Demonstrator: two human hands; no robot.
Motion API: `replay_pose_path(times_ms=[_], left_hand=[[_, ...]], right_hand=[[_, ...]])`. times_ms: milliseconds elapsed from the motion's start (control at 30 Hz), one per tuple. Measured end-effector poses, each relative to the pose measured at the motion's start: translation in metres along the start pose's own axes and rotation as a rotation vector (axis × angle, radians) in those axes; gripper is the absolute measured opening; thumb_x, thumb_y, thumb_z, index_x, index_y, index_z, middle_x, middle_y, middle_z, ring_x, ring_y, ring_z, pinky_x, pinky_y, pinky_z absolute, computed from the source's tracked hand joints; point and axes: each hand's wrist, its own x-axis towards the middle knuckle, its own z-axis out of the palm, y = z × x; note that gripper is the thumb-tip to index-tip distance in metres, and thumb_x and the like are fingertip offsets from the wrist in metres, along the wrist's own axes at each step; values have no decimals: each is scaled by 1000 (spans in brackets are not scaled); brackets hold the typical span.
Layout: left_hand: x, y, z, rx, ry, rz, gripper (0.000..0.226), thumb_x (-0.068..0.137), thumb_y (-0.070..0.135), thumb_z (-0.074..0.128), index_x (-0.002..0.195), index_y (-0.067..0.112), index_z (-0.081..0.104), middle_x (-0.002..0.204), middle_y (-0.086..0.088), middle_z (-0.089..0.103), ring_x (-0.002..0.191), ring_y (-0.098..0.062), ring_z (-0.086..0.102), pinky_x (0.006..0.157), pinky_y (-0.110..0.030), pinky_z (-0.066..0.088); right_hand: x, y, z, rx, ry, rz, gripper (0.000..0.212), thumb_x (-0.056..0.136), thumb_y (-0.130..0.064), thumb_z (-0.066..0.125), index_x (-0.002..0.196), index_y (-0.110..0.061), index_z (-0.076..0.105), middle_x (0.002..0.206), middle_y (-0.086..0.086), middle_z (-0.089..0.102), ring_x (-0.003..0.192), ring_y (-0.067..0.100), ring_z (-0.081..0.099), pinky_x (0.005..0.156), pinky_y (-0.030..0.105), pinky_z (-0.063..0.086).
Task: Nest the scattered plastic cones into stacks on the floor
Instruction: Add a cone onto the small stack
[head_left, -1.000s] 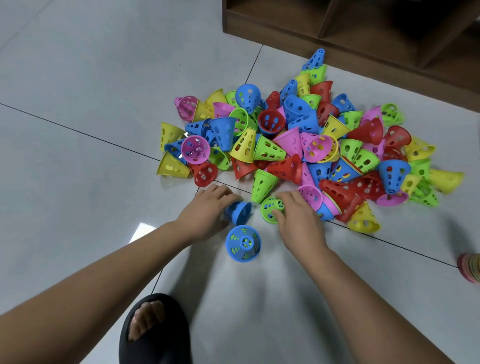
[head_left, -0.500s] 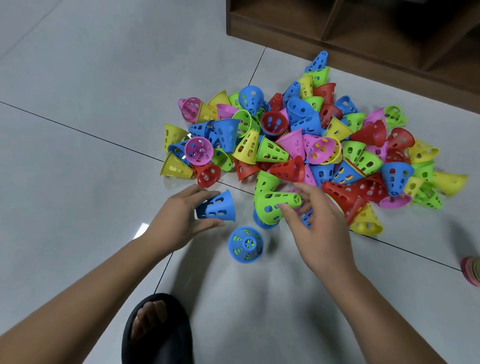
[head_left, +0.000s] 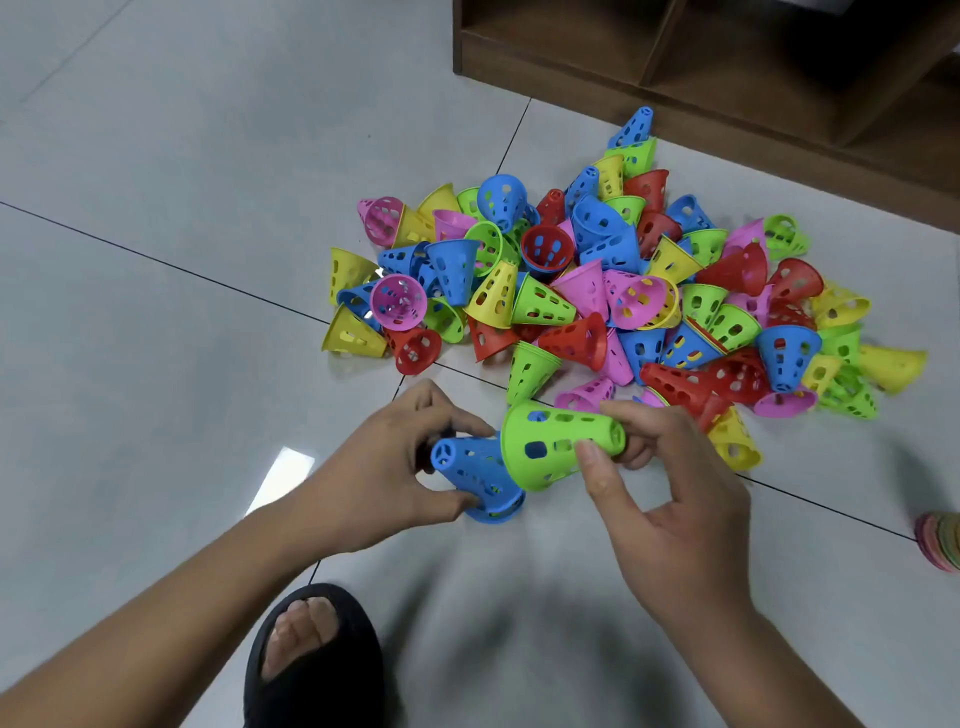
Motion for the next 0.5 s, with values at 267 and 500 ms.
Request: replay_pose_path(times_ms=[267,500], left_hand=[[3,-18,39,-43,-43,-51,44,75,32,98,108,44,71,104,10,53,84,-16,59,72,-19,48],[-3,-71,14,55,-27,-157,77,76,10,88,140,41,60,122,15,58,103,-12,62,78,-9,45]], right_hand=[[-18,11,33,-35,-188,-124,28,96,-27,77,120,-14,73,108,-2,62,101,22,62,90,37,53],[-36,30,68,-84,-340,-121,33,96,-36,74,127,-25,71,115,-4,58,102,19,58,88,36,53]])
